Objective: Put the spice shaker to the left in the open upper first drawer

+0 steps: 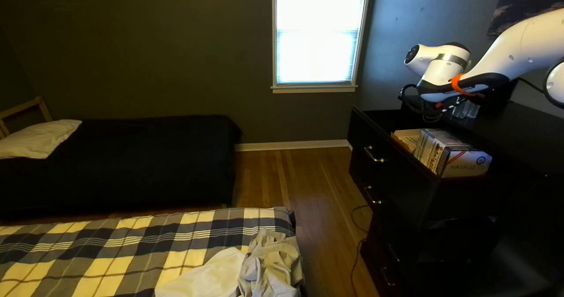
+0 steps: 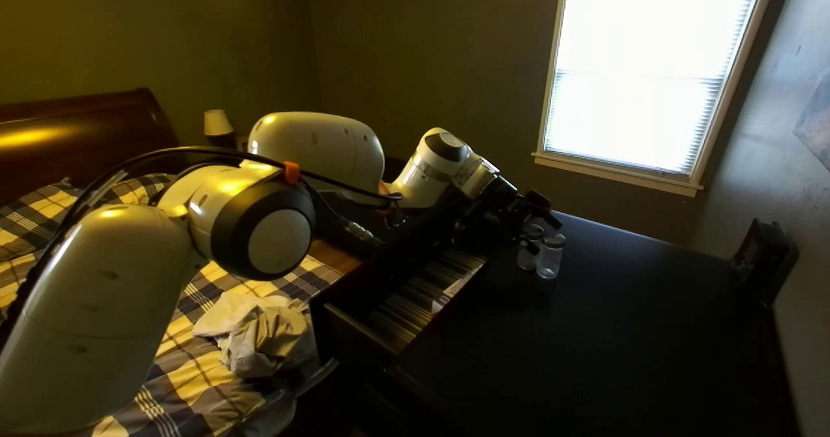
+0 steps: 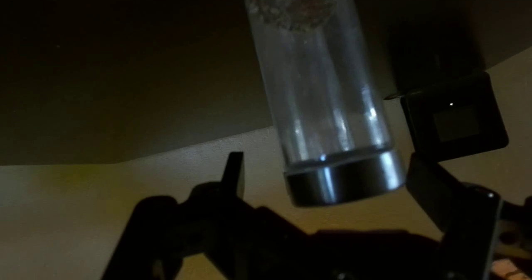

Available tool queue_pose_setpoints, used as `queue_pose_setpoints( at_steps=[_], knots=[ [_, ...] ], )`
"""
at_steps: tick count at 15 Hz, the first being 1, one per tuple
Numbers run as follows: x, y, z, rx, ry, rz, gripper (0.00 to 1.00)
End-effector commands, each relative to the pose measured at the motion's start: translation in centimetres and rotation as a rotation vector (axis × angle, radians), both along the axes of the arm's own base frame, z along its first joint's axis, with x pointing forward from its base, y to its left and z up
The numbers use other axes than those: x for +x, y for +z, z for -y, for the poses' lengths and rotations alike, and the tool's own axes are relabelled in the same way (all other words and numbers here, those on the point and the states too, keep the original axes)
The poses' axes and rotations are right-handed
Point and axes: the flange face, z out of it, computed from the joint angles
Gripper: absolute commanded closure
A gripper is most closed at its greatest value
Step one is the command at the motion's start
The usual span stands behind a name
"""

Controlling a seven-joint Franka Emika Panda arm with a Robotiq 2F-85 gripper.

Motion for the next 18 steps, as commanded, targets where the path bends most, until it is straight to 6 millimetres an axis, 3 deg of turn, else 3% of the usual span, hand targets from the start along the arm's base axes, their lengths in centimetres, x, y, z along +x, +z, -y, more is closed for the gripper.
queue_pose_setpoints(
  at_steps=[1, 2, 3, 7, 13, 15, 17, 18],
  knots=[
    [0.8, -0.5, 0.3, 0.006, -0.029, -0.030, 0.07],
    [0.9, -0.5, 0.4, 0.003, -0.032, -0.035, 0.09],
    [1.0, -0.6, 0.5, 0.001, -0.035, -0.041, 0.19],
    [1.2, -1.1, 0.7, -0.003, -0.038, -0.058, 0.39],
    [1.1, -1.5, 0.7, -0.013, -0.034, -0.101, 0.28],
    [1.1, -1.6, 0.8, -0.015, -0.031, -0.110, 0.37],
    [1.1, -1.6, 0.9, -0.016, -0.029, -0.119, 0.53],
    [1.1, -1.8, 1.0, -0.017, -0.029, -0.123, 0.45]
  ],
)
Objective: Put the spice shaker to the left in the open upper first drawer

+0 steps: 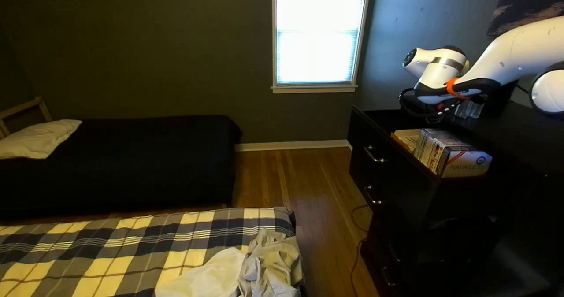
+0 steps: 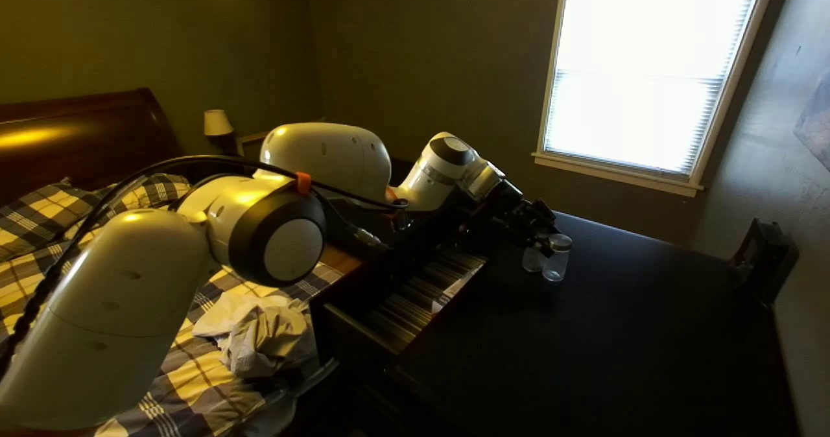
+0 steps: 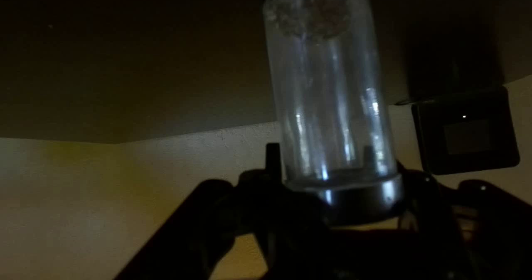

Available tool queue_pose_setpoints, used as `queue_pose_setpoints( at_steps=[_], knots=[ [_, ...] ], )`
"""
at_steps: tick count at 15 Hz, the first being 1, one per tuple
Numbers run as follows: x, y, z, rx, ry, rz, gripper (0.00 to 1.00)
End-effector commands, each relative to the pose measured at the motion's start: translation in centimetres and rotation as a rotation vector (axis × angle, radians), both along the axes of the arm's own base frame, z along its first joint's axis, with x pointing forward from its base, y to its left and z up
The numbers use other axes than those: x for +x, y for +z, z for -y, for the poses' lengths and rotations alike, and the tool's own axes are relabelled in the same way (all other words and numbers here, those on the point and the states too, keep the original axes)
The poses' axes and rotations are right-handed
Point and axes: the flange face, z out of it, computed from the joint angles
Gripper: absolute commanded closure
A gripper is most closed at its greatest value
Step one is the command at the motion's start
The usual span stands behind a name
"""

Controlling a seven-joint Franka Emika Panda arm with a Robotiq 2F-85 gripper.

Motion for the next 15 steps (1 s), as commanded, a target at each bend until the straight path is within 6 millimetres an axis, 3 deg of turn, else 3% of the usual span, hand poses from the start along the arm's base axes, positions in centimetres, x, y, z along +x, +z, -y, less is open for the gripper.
queue_pose_setpoints(
  at_steps=[1, 2, 4, 5, 7, 15],
  knots=[
    [0.2, -1.0, 0.1, 0.000, -0.017, -0.032, 0.31],
    [0.2, -1.3, 0.2, -0.001, -0.018, -0.038, 0.32],
    [0.3, -1.7, 0.3, -0.001, -0.017, -0.046, 0.65],
    [0.3, -1.8, 0.3, -0.002, -0.014, -0.049, 0.66],
    [0.3, -1.8, 0.3, -0.007, -0.011, -0.050, 0.77],
    [-0.1, -1.1, -1.0, -0.028, 0.024, -0.037, 0.77]
  ],
)
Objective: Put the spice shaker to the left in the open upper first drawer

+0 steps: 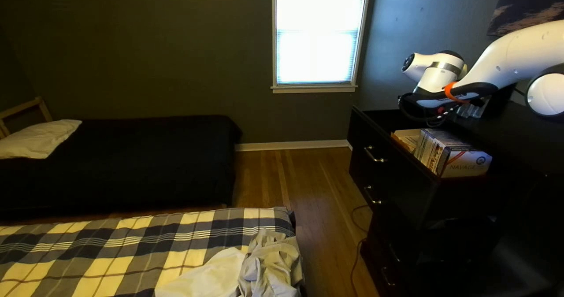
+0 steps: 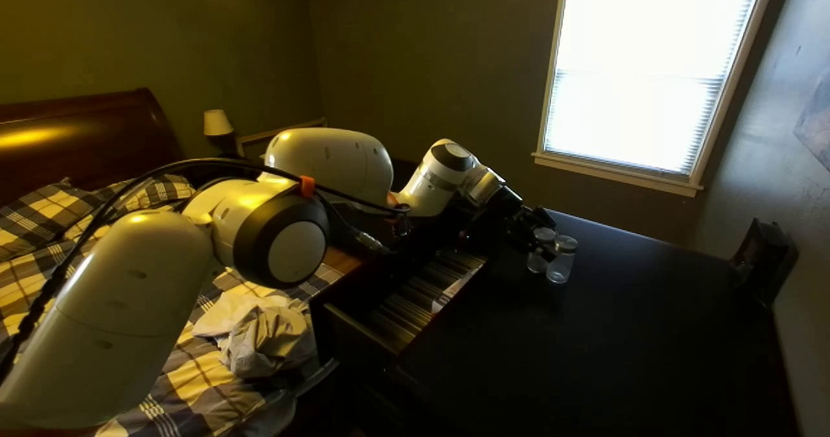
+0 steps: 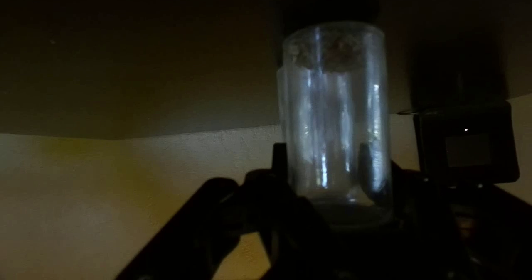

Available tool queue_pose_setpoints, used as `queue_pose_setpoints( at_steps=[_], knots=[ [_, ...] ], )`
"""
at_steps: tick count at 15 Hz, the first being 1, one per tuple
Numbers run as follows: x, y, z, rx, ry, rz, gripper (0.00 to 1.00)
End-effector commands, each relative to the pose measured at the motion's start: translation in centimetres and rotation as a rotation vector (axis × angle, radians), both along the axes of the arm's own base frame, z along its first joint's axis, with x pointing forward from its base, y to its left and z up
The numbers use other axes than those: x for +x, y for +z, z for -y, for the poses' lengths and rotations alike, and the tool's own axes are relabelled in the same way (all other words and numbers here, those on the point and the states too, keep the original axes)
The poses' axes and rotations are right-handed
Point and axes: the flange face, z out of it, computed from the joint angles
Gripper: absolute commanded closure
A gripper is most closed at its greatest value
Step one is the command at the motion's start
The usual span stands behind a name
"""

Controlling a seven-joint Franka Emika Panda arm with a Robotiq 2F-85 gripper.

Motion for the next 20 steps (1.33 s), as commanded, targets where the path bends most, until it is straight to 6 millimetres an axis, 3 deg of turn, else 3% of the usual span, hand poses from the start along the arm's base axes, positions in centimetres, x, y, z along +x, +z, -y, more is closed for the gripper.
queue_pose_setpoints(
  at_steps=[1, 11, 20],
  knots=[
    [-0.4, 0.4, -1.5, -0.021, 0.024, 0.007, 0.77],
    [-2.7, 0.4, -5.3, -0.106, 0.146, -0.048, 0.77],
    [-8.8, -0.6, -8.1, -0.184, 0.406, -0.190, 0.77]
  ],
)
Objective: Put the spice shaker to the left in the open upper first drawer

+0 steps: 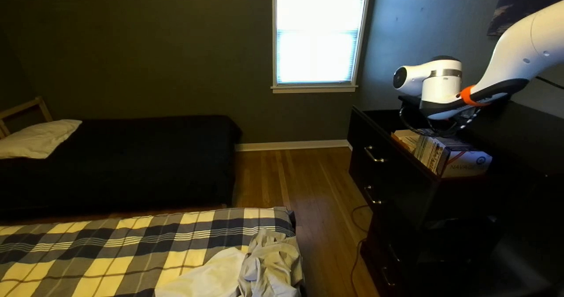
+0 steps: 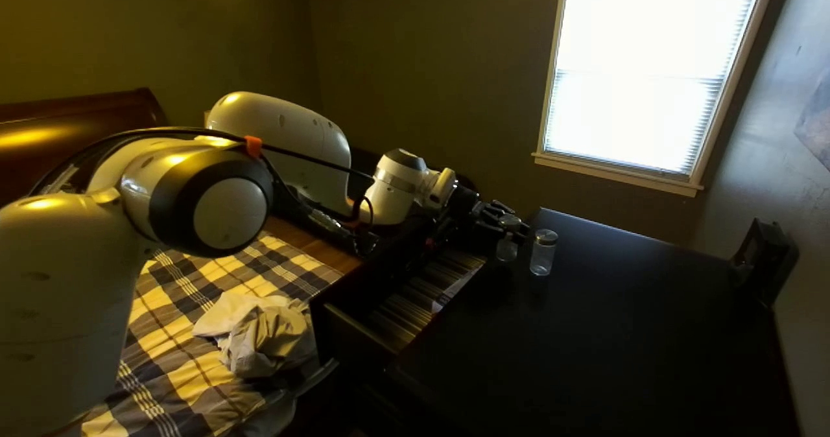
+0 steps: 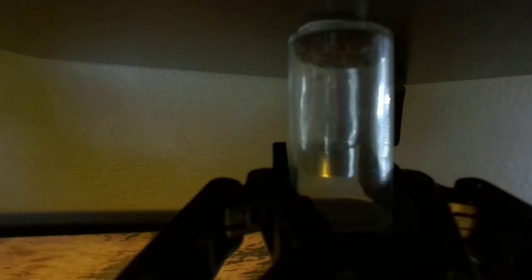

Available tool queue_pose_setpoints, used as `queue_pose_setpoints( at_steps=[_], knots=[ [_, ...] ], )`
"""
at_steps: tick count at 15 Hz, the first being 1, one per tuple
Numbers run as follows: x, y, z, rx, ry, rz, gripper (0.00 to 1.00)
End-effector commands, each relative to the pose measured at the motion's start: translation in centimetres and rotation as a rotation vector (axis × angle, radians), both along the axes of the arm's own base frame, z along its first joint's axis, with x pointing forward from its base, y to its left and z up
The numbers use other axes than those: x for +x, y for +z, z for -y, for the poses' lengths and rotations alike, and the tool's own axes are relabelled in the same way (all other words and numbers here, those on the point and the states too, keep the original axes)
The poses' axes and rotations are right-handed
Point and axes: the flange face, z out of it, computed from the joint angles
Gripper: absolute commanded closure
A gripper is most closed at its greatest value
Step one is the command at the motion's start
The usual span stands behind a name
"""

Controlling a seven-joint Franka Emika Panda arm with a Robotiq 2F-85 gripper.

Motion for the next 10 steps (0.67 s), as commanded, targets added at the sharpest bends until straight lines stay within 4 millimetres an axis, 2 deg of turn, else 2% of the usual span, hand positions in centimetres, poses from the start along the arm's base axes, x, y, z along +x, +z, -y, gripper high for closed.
queue_pose_setpoints(
  at_steps=[1, 10],
  knots=[
    [-4.1, -0.4, -1.0, -0.001, 0.126, -0.069, 0.77],
    [-9.3, -1.6, -4.8, 0.115, 0.600, -0.093, 0.77]
  ],
)
